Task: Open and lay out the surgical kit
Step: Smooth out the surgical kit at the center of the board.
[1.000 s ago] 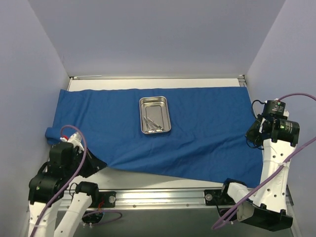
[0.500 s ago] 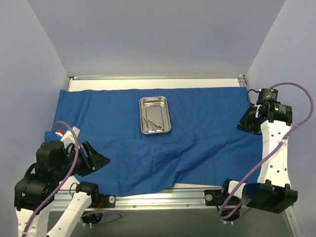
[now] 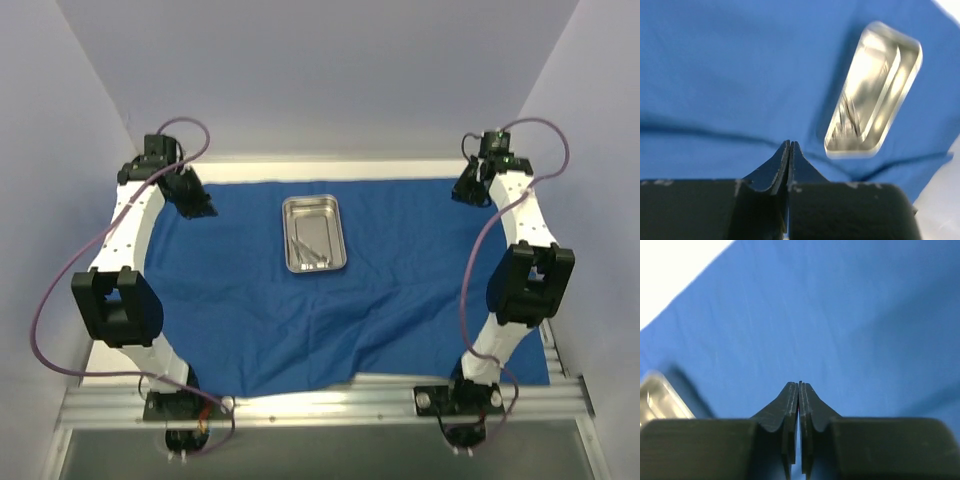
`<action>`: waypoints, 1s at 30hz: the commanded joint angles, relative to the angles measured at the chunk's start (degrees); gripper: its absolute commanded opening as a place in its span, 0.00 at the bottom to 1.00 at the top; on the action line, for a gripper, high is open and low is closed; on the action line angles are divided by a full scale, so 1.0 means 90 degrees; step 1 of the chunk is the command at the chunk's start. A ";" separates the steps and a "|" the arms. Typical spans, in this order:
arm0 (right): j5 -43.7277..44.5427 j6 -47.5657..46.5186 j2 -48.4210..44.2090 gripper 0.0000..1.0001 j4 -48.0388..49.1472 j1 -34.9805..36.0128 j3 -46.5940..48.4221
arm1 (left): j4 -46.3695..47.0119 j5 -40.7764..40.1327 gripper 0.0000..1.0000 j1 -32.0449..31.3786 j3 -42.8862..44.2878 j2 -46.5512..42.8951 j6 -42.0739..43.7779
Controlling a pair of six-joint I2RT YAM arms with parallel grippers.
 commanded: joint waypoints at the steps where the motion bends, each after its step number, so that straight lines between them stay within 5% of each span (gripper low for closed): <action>1: 0.0252 -0.0282 0.0779 0.01 0.0894 -0.0044 0.0817 | 0.0030 0.0381 0.02 0.0648 0.1461 0.1115 0.0424; 9: -0.0080 -0.0410 0.3074 0.00 0.0993 0.0024 0.2781 | -0.0273 -0.0145 0.02 0.1283 0.2950 0.3510 0.0161; 17: -0.0686 -0.0732 0.3914 0.00 0.1257 0.0005 0.2948 | 0.0664 -0.0253 0.12 0.1411 0.2853 0.4115 -0.0161; 30: -0.1329 -0.0070 0.4706 0.00 0.1900 -0.0396 0.2392 | -0.0185 0.0069 0.04 0.1196 0.5176 0.6381 -0.0738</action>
